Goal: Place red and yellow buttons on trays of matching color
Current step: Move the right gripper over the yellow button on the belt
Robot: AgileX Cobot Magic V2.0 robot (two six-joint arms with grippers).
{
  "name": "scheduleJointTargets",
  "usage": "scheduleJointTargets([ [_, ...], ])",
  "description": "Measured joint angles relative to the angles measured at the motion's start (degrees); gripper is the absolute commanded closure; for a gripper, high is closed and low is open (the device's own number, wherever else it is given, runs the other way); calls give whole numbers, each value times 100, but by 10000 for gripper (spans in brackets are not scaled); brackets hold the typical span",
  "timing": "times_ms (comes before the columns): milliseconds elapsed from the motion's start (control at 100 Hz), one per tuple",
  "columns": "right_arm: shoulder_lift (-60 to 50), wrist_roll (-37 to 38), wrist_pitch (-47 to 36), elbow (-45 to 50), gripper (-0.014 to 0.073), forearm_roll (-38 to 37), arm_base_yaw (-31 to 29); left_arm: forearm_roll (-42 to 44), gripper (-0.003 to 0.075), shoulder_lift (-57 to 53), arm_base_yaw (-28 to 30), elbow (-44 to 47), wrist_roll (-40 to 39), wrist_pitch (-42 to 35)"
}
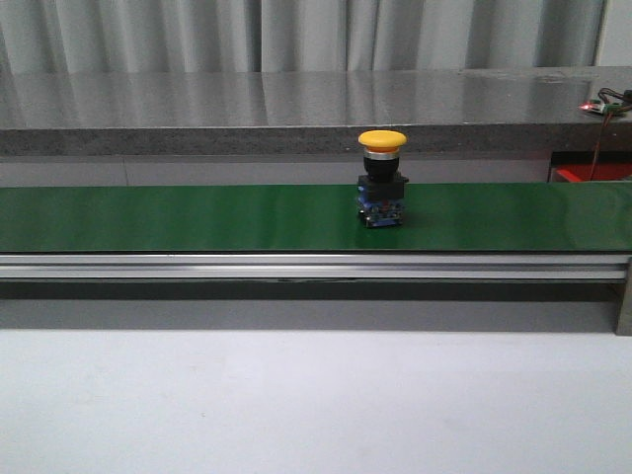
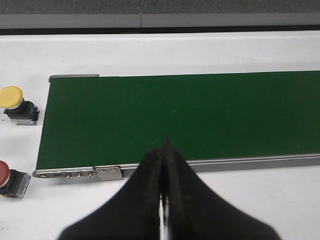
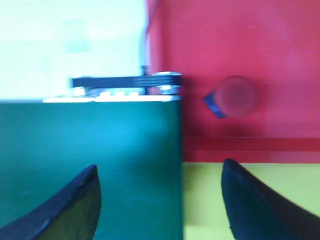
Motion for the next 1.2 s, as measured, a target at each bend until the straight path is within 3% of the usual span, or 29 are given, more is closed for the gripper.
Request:
scheduleJointTargets([
  [660, -402, -45, 413, -4, 79, 193, 2361, 0, 740, 0, 0, 0, 0, 0],
  [1200, 92, 208, 427, -4, 79, 13, 2658, 0, 740, 0, 0, 0, 0, 0],
])
